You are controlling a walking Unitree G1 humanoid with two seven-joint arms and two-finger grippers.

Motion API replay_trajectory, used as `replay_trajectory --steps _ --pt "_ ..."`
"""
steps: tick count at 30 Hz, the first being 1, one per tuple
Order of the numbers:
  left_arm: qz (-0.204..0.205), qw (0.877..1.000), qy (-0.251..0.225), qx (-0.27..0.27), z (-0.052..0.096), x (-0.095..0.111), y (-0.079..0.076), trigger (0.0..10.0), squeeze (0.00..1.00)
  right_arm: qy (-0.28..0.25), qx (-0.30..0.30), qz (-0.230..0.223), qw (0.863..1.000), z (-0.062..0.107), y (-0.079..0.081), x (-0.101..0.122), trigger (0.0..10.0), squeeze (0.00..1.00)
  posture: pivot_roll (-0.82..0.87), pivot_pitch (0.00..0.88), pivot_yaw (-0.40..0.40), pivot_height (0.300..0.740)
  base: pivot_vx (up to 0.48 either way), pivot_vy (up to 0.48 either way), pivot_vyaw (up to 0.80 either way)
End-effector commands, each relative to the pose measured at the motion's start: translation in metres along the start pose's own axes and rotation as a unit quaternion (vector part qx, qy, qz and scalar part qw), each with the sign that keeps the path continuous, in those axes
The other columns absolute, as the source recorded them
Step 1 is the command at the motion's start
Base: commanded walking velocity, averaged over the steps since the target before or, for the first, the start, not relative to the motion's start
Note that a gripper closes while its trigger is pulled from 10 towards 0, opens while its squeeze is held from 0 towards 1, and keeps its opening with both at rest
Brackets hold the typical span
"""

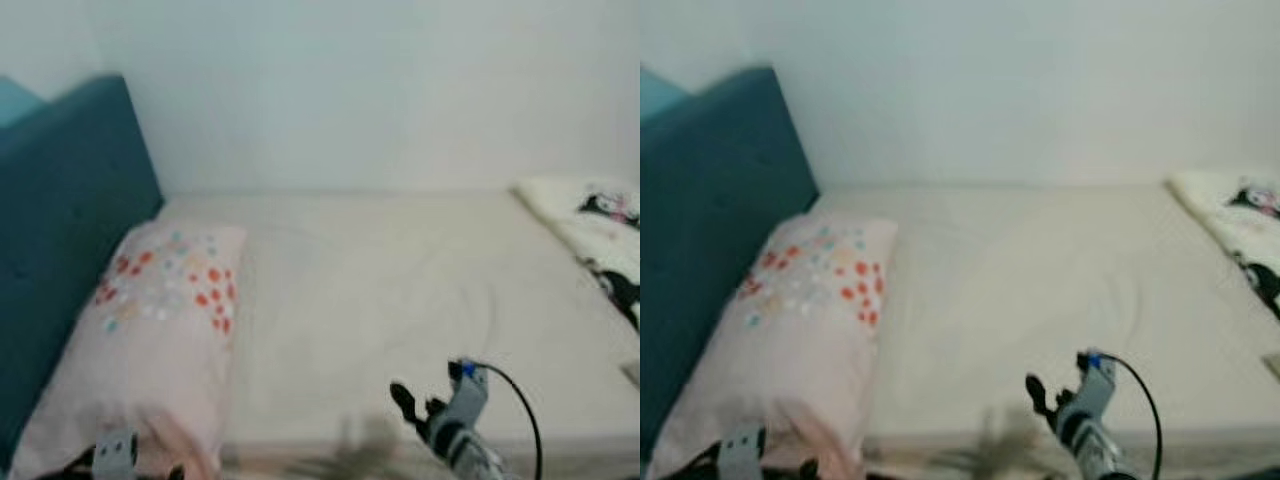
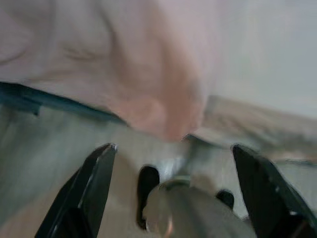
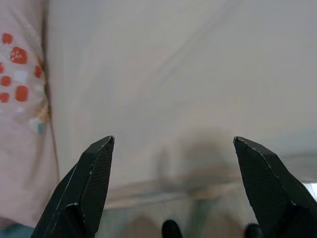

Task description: Clean up the room

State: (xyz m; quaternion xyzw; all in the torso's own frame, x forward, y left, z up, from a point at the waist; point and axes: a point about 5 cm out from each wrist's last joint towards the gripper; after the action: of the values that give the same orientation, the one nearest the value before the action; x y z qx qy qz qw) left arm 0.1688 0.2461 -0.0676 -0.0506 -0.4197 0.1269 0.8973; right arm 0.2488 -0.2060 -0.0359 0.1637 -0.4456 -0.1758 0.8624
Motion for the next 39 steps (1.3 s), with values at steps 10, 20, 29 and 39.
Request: replay_trajectory --steps 10,20,29,39 --pt "0.002 0.996 0.082 0.030 0.005 -0.025 0.002 10.0 0.00 0.079 -0.079 -0.012 0.994 0.020 -0.024 -0.046 10.0 0.00 0.06 0.000 -0.067 0.740 0.000 -0.042 0.00" --pt "0.003 0.992 0.120 0.038 0.008 -0.037 -0.001 10.0 0.00 0.063 -0.103 -0.013 0.993 0.024 -0.035 -0.040 10.0 0.00 0.05 0.000 -0.066 0.740 0.000 -0.474 0.00" --pt "-0.005 0.989 0.138 0.047 0.011 -0.038 0.007 10.0 0.00 0.031 -0.093 -0.006 0.995 0.016 -0.030 -0.019 10.0 0.00 0.03 0.000 -0.061 0.740 0.000 -0.480 0.00" --pt "-0.001 0.987 0.151 0.059 0.015 -0.043 0.013 10.0 0.00 0.006 -0.059 0.017 0.998 0.005 -0.014 -0.001 10.0 0.00 0.04 0.000 -0.063 0.740 0.000 -0.480 0.11"
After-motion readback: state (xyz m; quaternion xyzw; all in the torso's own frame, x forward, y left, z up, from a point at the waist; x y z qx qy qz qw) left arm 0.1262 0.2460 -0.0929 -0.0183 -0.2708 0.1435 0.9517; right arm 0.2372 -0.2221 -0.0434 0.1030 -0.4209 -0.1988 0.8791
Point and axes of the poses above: a point about 5 cm out from each wrist's last joint towards the gripper, its own z axis pointing back from the gripper into the wrist, its own x axis along the axis of the wrist's last joint, y = z × x, and after that the axes turned 1 degree about z, right-handed
